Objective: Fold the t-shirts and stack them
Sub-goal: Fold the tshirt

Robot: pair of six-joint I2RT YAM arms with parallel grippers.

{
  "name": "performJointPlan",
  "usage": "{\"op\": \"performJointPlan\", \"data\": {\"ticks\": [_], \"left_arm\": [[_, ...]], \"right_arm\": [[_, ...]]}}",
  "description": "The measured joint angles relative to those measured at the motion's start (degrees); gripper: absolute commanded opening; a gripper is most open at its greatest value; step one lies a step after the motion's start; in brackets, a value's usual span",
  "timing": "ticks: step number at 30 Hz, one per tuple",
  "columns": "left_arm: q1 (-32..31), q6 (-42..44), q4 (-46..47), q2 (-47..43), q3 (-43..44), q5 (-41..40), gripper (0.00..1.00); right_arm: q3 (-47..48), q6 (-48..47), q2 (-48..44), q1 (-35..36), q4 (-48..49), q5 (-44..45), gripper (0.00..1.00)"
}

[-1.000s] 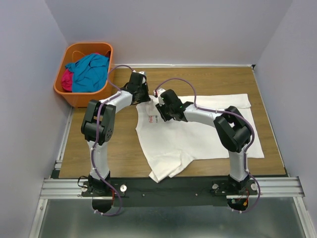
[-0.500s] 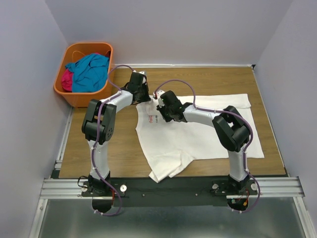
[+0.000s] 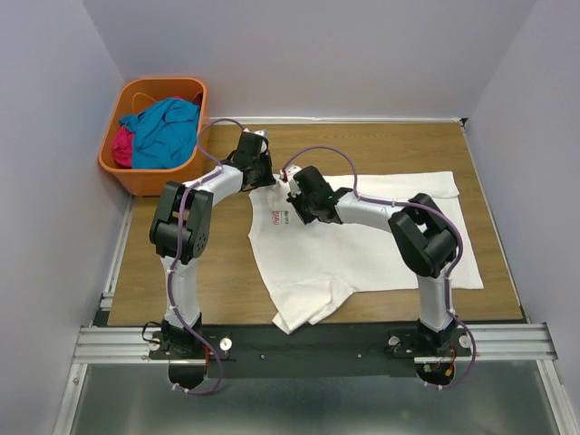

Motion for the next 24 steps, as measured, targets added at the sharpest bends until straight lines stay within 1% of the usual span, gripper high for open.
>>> {"op": "performJointPlan", "data": {"ticks": [1, 2, 4, 6, 18, 19, 20, 24], "left_arm": [[0.0, 0.02, 0.0, 0.0, 0.0, 0.0, 0.0], [0.0, 0.02, 0.0, 0.0, 0.0, 0.0, 0.0], [0.0, 0.0, 0.0, 0.0, 0.0, 0.0, 0.0], [0.0, 0.0, 0.02, 0.0, 0.0, 0.0, 0.0], [0.0, 0.0, 0.02, 0.0, 0.0, 0.0, 0.0], [0.0, 0.0, 0.02, 0.0, 0.0, 0.0, 0.0], [0.0, 0.02, 0.02, 0.0, 0.0, 0.0, 0.0], [0.0, 0.0, 0.02, 0.0, 0.0, 0.0, 0.0]], "right_arm": [[0.0, -0.04, 0.0, -0.02, 0.0, -0.07, 0.21], [0.0, -0.09, 0.0, -0.02, 0.0, -0.24, 0.24], [0.0, -0.09, 0.0, -0.02, 0.0, -0.68, 0.28], [0.0, -0.26, -0.02, -0.02, -0.02, -1.4, 0.29], [-0.37, -0.44, -0.02, -0.02, 0.09, -3.17, 0.29], [-0.42, -0.44, -0.02, -0.02, 0.15, -3.17, 0.27], [-0.44, -0.55, -0.02, -0.02, 0.2, -2.95, 0.23], [-0.52, -0.83, -0.02, -0.02, 0.35, -2.12, 0.14]]}}
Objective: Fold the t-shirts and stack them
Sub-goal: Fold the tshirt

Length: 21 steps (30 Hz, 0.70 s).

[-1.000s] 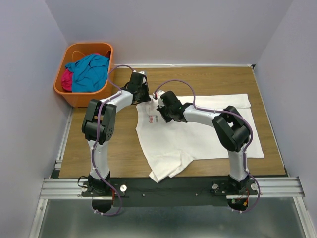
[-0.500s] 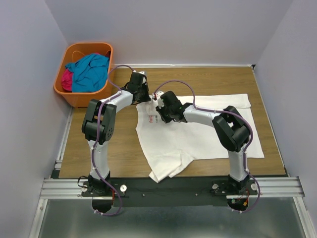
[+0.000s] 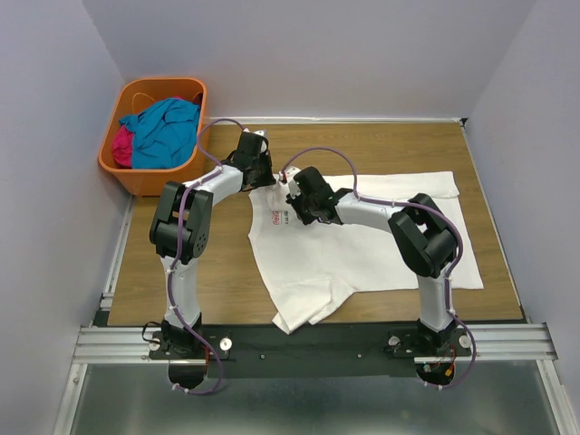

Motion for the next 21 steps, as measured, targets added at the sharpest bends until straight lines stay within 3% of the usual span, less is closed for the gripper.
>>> {"op": "performJointPlan", "data": {"ticks": [5, 16, 21], "left_arm": [[0.0, 0.02, -0.02, 0.0, 0.0, 0.0, 0.0], [0.02, 0.0, -0.57, -0.37, -0.17, 0.42, 0.0], [0.0, -0.52, -1.4, -5.11, -3.23, 1.95, 0.0]], "right_arm": [[0.0, -0.24, 0.0, 0.02, 0.09, 0.98, 0.0], [-0.17, -0.13, -2.05, 0.02, -2.25, 1.51, 0.0], [-0.24, -0.07, -5.95, 0.02, -4.63, 1.66, 0.0]]}}
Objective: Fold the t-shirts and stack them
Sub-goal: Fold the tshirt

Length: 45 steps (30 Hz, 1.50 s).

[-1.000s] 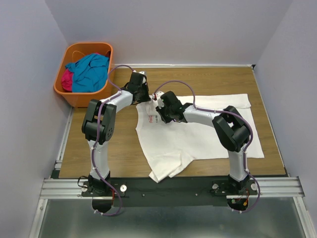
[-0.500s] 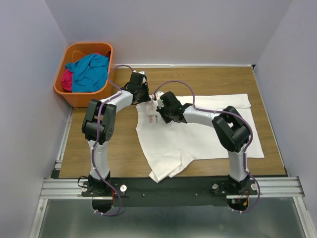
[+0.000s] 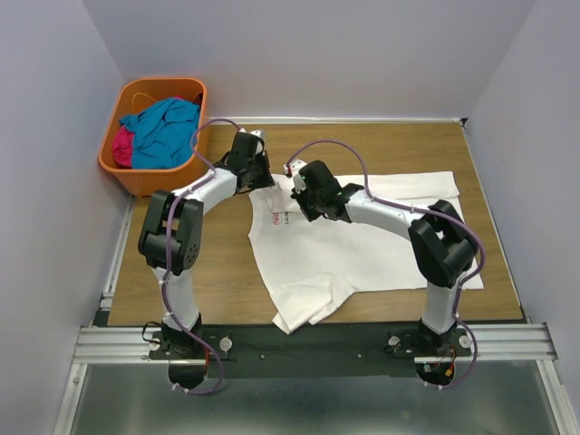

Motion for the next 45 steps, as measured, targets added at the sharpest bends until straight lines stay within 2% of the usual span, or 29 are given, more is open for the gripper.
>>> {"op": "performJointPlan", "data": {"ticks": [10, 18, 27, 45], "left_arm": [[-1.36, -2.27, -1.57, -14.45, -13.57, 3.39, 0.0], [-4.37, -4.76, -3.41, -19.61, -20.41, 5.79, 0.0], [-6.88, -6.62, -5.27, -21.46, -22.34, 6.86, 0.0], [-11.52, -7.63, -8.48, -23.56, -23.85, 6.99, 0.0]], "right_arm": [[-4.68, -0.37, -7.23, 0.0, -5.46, 1.9, 0.01], [-7.15, -2.05, -8.31, 0.0, -9.92, 4.79, 0.0], [-8.02, -5.14, -9.77, 0.0, -12.74, 9.53, 0.01], [-8.61, -8.13, -10.16, 0.04, -16.28, 10.95, 0.01]]}}
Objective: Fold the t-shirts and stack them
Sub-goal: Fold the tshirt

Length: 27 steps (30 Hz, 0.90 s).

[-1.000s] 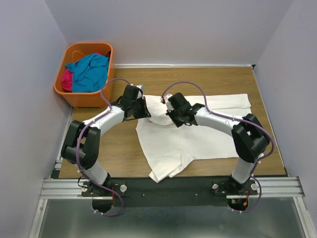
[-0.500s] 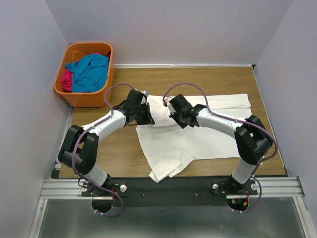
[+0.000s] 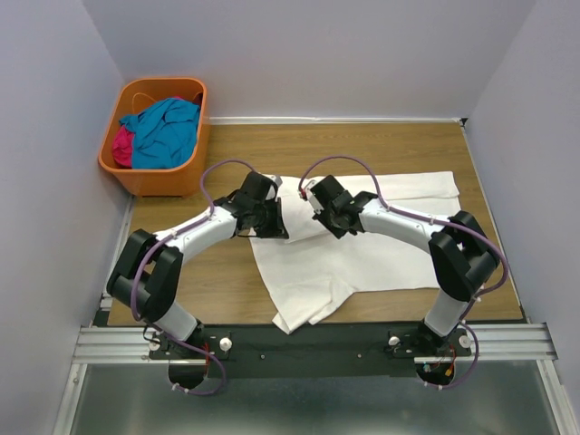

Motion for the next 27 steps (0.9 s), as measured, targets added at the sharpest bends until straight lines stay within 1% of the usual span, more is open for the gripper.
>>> {"op": "performJointPlan", "data": {"ticks": [4, 5, 7, 8, 9, 10, 11, 12, 14, 15, 16, 17, 19, 21, 24, 26, 27], "left_arm": [[-0.96, -0.09, 0.5, 1.4, -0.55, 0.02, 0.0], [-1.11, -0.22, 0.63, 1.81, -0.83, 0.02, 0.0], [-1.25, -0.39, 1.11, 2.58, -1.66, 0.0, 0.03], [-1.22, -0.48, 1.36, 2.82, -2.1, 0.0, 0.06], [-1.22, -0.66, 1.6, 2.93, -2.58, 0.0, 0.07], [-1.22, -0.81, 1.73, 2.95, -2.89, 0.0, 0.11], [-1.25, -0.87, 1.81, 2.95, -3.08, -0.02, 0.15], [-1.22, -0.94, 1.81, 2.95, -3.13, -0.09, 0.26], [-1.22, -1.11, 1.66, 2.84, -3.15, -0.55, 0.38], [-1.2, -1.14, 1.6, 2.73, -3.13, -0.96, 0.5], [-1.07, -0.92, 1.51, 2.56, -3.1, -1.46, 0.56], [-0.55, -0.76, 1.29, 2.21, -2.99, -2.12, 0.65], [0.66, -0.68, 1.22, 1.49, -2.73, -3.06, 0.67], [3.67, -0.02, 1.38, 0.9, -2.05, -3.91, 0.67], [9.05, 0.85, 2.91, 1.11, -0.31, -4.72, 0.67], [11.78, 1.46, 4.13, 1.92, 1.22, -5.31, 0.66], [12.92, 1.86, 4.96, 2.82, 2.43, -5.49, 0.66]], "right_arm": [[-0.37, -0.15, 0.0, 0.0, -0.7, 0.46, 0.01], [-0.42, -0.15, 0.0, 0.0, -0.81, 0.46, 0.03], [-0.46, -0.15, 0.0, 0.0, -0.92, 0.42, 0.04], [-0.48, -0.15, 0.0, 0.0, -0.94, 0.39, 0.06], [-0.48, -0.13, 0.0, 0.0, -0.98, 0.35, 0.11], [-0.48, -0.11, 0.0, 0.02, -0.98, 0.28, 0.15], [-0.48, 0.0, 0.0, 0.07, -1.05, 0.17, 0.2], [-0.48, 0.02, 0.0, 0.09, -1.2, 0.22, 0.28], [-0.48, 0.22, 0.0, 0.09, -1.75, 0.28, 0.37], [-0.48, 0.44, 0.0, 0.09, -2.14, 0.39, 0.45], [-0.46, 0.76, -0.13, -0.09, -2.56, 0.55, 0.47], [-0.42, 0.96, -0.31, -0.35, -2.86, 0.61, 0.5], [0.42, 1.51, -0.79, -1.38, -3.89, 0.5, 0.53], [1.68, 2.54, -1.33, -3.1, -4.31, 0.33, 0.54], [5.95, 5.29, -1.73, -10.03, -4.39, -1.03, 0.54], [8.15, 8.02, -1.77, -15.45, -3.89, -2.01, 0.54], [9.18, 9.86, -1.75, -19.26, -3.45, -2.56, 0.54]]}}
